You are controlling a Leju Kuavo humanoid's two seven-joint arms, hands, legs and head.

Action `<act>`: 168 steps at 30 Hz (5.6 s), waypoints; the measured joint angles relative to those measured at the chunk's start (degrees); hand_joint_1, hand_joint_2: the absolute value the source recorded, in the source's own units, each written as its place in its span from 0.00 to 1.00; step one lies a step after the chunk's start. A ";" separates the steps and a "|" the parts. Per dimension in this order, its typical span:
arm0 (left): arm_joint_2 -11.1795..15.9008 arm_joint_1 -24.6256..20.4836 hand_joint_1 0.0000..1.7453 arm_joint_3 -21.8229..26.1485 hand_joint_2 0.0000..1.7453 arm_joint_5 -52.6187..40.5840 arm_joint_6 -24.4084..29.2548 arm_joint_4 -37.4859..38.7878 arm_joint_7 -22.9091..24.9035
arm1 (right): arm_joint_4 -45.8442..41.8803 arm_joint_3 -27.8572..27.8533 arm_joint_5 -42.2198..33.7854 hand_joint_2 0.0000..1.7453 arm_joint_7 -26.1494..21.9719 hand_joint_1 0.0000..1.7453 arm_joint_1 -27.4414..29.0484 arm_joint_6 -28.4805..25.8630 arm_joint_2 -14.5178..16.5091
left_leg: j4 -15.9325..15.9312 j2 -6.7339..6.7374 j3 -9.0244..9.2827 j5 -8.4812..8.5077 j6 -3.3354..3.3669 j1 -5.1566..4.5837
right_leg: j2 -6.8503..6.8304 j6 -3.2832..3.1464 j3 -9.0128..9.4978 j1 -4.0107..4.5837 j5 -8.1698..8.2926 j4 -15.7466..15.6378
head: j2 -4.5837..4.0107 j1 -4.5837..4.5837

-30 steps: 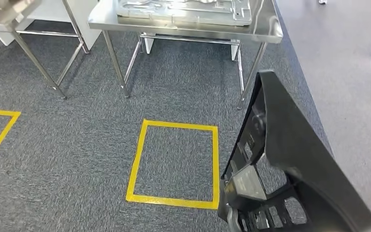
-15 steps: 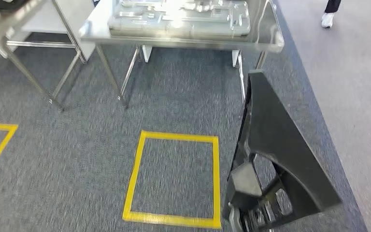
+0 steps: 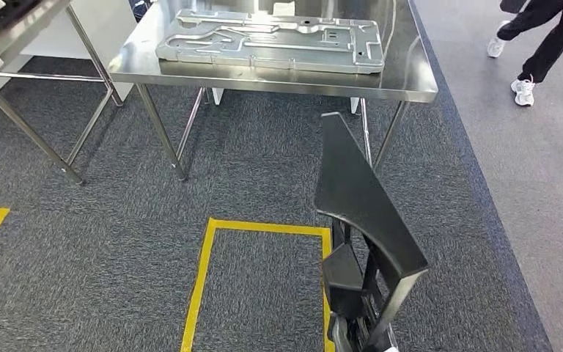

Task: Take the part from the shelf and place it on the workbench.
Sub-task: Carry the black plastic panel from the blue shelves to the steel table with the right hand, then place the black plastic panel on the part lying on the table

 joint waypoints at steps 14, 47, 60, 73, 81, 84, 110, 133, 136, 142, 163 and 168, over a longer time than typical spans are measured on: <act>0.00 -0.38 0.00 0.90 1.00 -0.68 -0.84 -0.22 0.06 | 1.24 0.23 6.09 1.00 4.46 1.00 -0.45 0.91 0.06 | 2.13 -0.75 8.93 -5.68 -3.10 0.70 | -0.14 -1.49 -5.97 -0.54 5.82 -6.25 | -0.01 0.25; 0.03 -0.51 0.00 1.96 1.00 -1.00 -2.03 -0.86 0.51 | -0.18 -2.05 16.93 1.00 7.05 1.00 0.01 2.11 2.89 | 10.52 -0.13 2.85 -6.61 -2.92 0.42 | -0.45 -2.37 -2.53 -0.32 3.92 -7.93 | 0.01 -0.62; -0.12 0.71 0.00 0.21 1.00 -1.00 -3.21 -2.69 1.11 | -8.40 -14.30 51.31 1.00 11.82 1.00 -7.96 5.86 12.00 | 2.20 0.52 -3.74 2.19 -1.72 0.96 | 0.17 1.13 4.94 -1.07 -0.39 -2.38 | 0.00 -0.88; -0.30 1.18 0.00 -1.86 1.00 -1.01 -4.30 -3.61 2.14 | -5.84 -14.85 68.24 1.00 15.25 1.00 -15.73 10.17 9.72 | -1.34 -0.99 9.79 -5.70 -2.68 0.59 | 0.30 -1.42 -10.26 0.41 9.84 -5.94 | -0.01 -0.56; -0.12 0.80 0.00 -2.52 1.00 -1.03 -5.01 -4.33 2.23 | -4.56 -14.69 68.69 1.00 16.45 1.00 -17.29 11.75 9.31 | 14.17 0.04 -4.24 -11.77 -4.23 1.04 | 0.25 -2.84 -1.64 -0.12 4.52 -8.62 | -0.01 -0.95; -0.10 1.16 0.00 -2.52 1.00 -1.02 -5.04 -4.44 2.22 | -4.22 -14.69 68.72 1.00 16.52 1.00 -17.49 11.91 9.22 | 6.32 0.19 -5.78 -4.07 -3.84 1.02 | 0.38 -2.36 1.89 -0.13 1.50 -8.63 | 0.00 -0.98; -0.18 0.45 0.00 -5.19 1.00 -1.02 -7.05 -7.27 1.67 | 6.62 -33.42 65.79 1.00 18.28 1.00 -27.55 24.42 8.97 | 13.21 -0.12 -2.37 -8.89 -3.94 0.62 | -0.09 -2.78 -7.45 -0.14 8.99 -8.03 | -0.01 -0.97; -0.31 0.37 0.00 -6.43 1.00 -1.02 -7.12 -8.40 1.55 | 17.09 -37.29 65.05 1.00 15.80 0.75 -27.78 26.55 11.76 | -0.91 0.14 -0.61 1.57 -2.18 0.45 | -0.25 -0.48 -5.66 -0.14 6.95 -7.75 | -0.02 -0.59; -0.29 0.34 0.00 -6.43 1.00 -1.02 -7.22 -8.54 1.52 | 17.95 -37.29 65.29 1.00 15.42 0.00 -27.64 26.90 12.19 | -0.45 0.18 -0.73 0.89 -3.08 0.55 | -0.24 -1.46 -5.51 -0.28 7.14 -8.30 | -0.01 -0.58; -0.23 0.37 0.00 -6.93 0.25 -0.73 -7.68 -8.66 0.99 | 19.60 -37.29 65.59 1.00 14.97 0.00 -27.54 26.94 13.08 | 15.27 0.23 -7.77 -6.05 -3.85 0.73 | -0.53 -2.51 -5.08 -0.19 7.07 -8.47 | -0.02 -0.85; -0.43 0.03 0.00 -6.29 0.00 -0.67 -8.29 -9.03 0.67 | 20.36 -37.40 65.51 1.00 14.21 0.00 -26.95 26.96 13.67 | -0.96 0.55 -0.54 2.71 -1.73 0.59 | -0.21 -0.30 -2.94 0.01 5.88 -8.28 | -0.02 -0.28; -0.38 -0.04 0.00 -5.68 0.00 -0.68 -8.32 -9.03 0.59 | 20.30 -37.40 65.51 1.00 14.04 0.00 -26.89 26.93 14.10 | 1.40 0.47 -1.93 0.30 -3.48 0.64 | -0.44 -2.14 -4.01 -0.31 7.72 -9.32 | 0.00 -0.52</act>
